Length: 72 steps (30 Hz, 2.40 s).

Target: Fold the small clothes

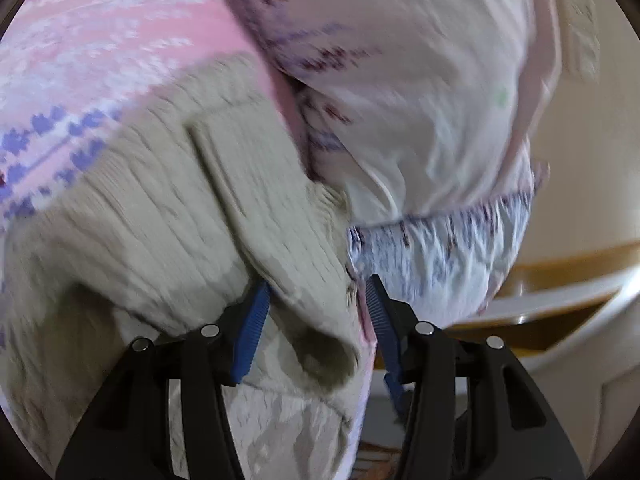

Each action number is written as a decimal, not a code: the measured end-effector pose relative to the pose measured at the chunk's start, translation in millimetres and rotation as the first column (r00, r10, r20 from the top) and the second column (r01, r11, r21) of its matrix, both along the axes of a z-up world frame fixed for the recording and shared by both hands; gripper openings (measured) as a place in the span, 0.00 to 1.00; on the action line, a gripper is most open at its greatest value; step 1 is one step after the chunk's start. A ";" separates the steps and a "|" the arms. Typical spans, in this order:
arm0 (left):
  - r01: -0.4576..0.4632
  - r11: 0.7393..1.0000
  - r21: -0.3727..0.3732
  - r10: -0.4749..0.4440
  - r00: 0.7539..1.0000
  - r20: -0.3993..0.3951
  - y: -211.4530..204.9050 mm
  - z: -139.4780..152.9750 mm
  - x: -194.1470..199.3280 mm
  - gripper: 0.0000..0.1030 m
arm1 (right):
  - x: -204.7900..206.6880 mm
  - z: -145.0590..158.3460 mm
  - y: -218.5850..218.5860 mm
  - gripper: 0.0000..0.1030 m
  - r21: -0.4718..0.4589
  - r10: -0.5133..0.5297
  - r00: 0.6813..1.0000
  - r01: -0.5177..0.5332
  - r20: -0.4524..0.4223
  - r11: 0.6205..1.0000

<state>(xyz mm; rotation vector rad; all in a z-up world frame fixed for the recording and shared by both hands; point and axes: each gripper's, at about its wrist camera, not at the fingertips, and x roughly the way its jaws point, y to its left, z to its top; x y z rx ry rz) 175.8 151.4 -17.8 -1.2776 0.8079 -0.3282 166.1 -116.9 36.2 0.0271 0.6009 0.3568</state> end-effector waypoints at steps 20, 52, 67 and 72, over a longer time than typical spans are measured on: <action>0.445 0.881 0.158 -0.469 0.864 0.184 -123.8 44.4 68.9 0.08 | 12.2 -18.3 -2.8 0.61 0.056 0.077 0.996 -0.074 -0.050 0.996; 0.166 0.740 0.652 -0.189 0.981 -0.035 47.3 47.4 -4.1 0.67 | 54.4 -51.6 -132.5 0.09 0.314 -0.222 0.946 0.291 -0.237 0.904; 0.202 0.763 0.614 -0.213 0.975 -0.057 37.5 35.8 -0.1 0.68 | -17.0 -57.6 -162.7 0.11 0.332 -0.358 0.912 0.407 -0.202 0.851; 0.214 0.799 0.562 -0.221 0.974 -0.056 40.4 33.5 2.5 0.69 | -3.2 -53.0 -170.0 0.46 0.352 -0.338 0.911 0.405 -0.238 0.844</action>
